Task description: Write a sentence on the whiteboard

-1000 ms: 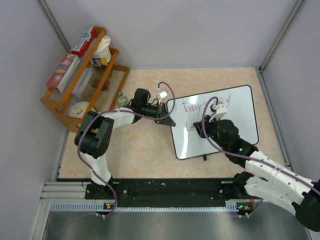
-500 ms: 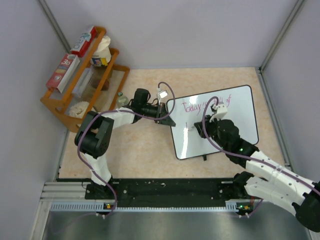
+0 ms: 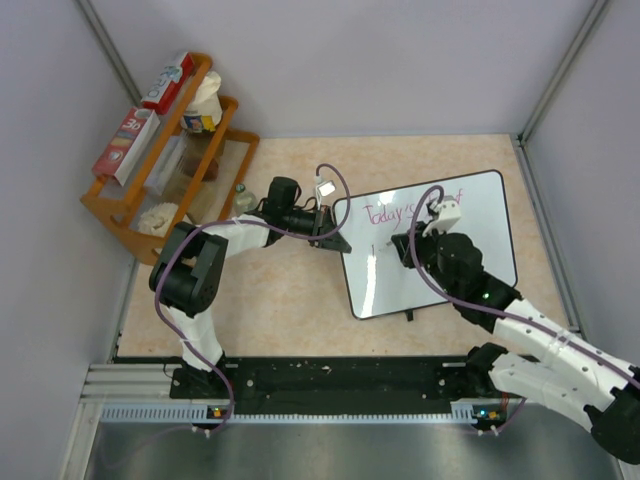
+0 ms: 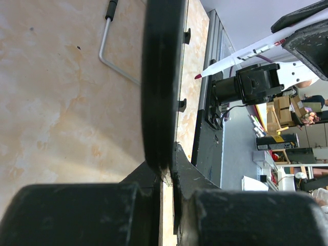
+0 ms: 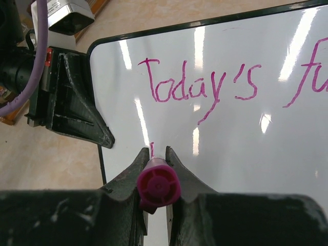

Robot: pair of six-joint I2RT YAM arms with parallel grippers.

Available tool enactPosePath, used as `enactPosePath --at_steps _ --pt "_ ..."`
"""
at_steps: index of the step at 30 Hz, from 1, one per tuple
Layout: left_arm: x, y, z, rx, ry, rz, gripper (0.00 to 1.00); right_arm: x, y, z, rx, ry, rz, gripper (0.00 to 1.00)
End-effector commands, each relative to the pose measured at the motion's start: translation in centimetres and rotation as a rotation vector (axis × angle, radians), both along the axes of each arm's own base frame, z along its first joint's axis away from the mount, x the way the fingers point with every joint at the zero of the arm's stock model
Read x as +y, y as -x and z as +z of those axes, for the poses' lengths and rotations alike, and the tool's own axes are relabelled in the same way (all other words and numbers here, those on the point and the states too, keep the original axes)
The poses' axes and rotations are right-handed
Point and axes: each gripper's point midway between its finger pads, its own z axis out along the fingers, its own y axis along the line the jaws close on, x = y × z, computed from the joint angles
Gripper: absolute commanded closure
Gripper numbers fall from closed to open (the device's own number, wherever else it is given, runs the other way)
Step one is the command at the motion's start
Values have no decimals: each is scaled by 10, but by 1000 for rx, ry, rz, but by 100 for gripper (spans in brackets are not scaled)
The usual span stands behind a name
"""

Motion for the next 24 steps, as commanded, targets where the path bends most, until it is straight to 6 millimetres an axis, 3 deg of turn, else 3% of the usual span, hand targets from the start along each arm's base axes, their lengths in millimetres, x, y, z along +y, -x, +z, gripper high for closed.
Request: enactPosePath --at_steps 1,12,24 --pt "0 21 -10 -27 -11 -68 100 4 -8 23 -47 -19 -18 100" --pt "0 21 -10 -29 -13 -67 100 1 -5 -6 7 13 -24 100" --pt "0 21 -10 -29 -13 -67 100 -4 1 -25 42 32 -25 100"
